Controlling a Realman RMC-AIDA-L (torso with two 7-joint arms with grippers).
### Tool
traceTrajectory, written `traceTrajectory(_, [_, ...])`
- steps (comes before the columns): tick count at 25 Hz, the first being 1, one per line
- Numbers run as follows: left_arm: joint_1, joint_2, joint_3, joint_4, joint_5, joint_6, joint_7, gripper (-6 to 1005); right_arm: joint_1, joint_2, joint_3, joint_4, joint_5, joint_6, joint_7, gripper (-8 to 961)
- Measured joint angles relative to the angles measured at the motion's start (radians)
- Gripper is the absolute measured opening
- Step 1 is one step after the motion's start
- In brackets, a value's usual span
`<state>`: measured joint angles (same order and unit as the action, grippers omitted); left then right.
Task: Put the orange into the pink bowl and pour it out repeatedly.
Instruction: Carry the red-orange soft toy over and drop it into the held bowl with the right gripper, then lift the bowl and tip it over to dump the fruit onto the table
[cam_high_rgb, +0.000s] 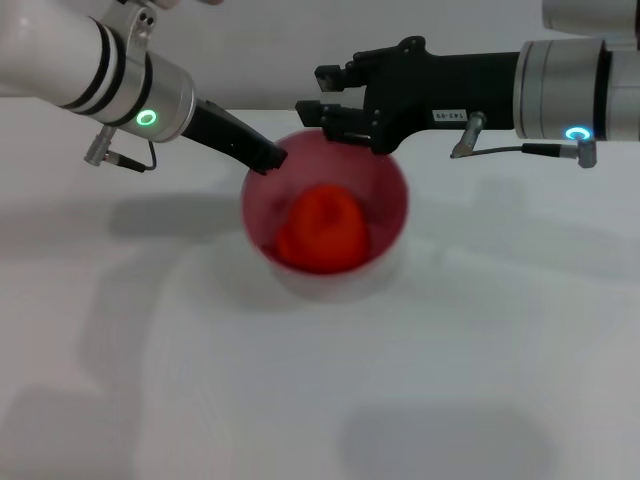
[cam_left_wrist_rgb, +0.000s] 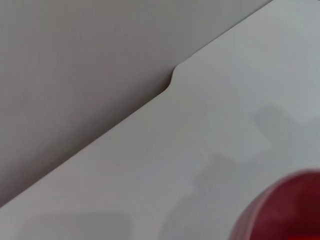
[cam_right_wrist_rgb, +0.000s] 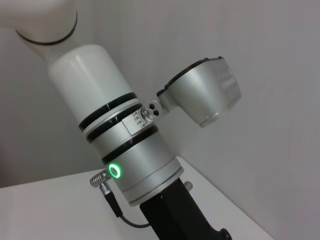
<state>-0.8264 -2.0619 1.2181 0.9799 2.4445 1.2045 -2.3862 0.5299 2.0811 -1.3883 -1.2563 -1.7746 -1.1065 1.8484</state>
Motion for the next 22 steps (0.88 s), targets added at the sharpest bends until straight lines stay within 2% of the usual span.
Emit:
traceTrajectory(2, [0.000, 0.000, 0.000, 0.000, -0.001, 0.000, 0.000, 42, 0.000, 0.000, 0.000, 0.000, 0.000, 0.000, 0.000, 201])
traceTrajectory(7, [0.002, 0.000, 0.000, 0.000, -0.001, 0.001, 0.000, 42, -0.003, 0.001, 0.003, 0.000, 0.000, 0.001, 0.000, 405])
traceTrajectory(10, [0.002, 0.000, 0.000, 0.000, -0.001, 0.001, -0.001, 42, -0.005, 0.001, 0.007, -0.001, 0.000, 0.001, 0.000, 560])
traceTrajectory(17, [0.004, 0.001, 0.000, 0.000, -0.001, 0.001, -0.001, 42, -0.024, 0.002, 0.013, -0.012, 0.030, 0.034, -0.008, 561])
traceTrajectory(20, [0.007, 0.002, 0.000, 0.000, -0.001, -0.001, -0.001, 42, -0.064, 0.004, 0.031, -0.007, 0.138, 0.071, -0.103, 561])
traceTrajectory(22, [0.009, 0.002, 0.000, 0.000, -0.001, -0.002, -0.001, 42, -0.102, 0.003, 0.045, 0.016, 0.274, 0.085, -0.237, 561])
